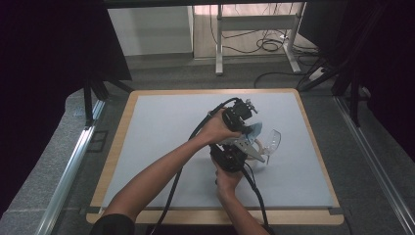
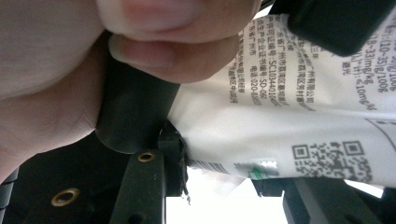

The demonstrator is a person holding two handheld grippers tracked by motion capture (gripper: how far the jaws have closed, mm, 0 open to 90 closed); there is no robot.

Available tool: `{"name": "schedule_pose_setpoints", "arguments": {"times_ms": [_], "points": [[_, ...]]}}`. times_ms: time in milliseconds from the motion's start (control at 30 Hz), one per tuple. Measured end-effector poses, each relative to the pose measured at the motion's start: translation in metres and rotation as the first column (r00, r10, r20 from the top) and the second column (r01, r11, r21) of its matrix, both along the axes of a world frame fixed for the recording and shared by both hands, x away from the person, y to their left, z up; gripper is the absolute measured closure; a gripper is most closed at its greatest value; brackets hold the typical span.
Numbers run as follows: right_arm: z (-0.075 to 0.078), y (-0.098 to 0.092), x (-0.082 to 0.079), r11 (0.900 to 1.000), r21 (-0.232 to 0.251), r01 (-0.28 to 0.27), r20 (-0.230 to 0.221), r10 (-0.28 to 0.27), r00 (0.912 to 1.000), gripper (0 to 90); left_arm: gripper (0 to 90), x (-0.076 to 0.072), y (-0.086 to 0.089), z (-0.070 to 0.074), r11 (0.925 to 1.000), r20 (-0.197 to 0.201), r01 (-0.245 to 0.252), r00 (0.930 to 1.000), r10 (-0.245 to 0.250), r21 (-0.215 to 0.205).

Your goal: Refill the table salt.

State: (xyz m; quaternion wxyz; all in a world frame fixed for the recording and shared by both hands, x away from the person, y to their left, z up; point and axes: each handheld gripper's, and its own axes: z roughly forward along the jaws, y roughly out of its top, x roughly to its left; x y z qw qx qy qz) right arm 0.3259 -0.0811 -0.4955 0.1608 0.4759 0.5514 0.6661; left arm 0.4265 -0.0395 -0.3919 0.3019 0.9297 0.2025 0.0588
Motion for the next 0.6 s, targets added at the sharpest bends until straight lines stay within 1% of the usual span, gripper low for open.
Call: {"name": "schedule_pose_setpoints", "arguments": {"times_ms": [600], "points": [[-0.0006,-0.0012,0.0002,1.0,0.008,0.001,-0.004,-0.001,1.0,62.6,87.6,0.0003,-0.0014,-0.0005,1.0,-0.002,-0.001,1.0,0.001,-0.006]]}}
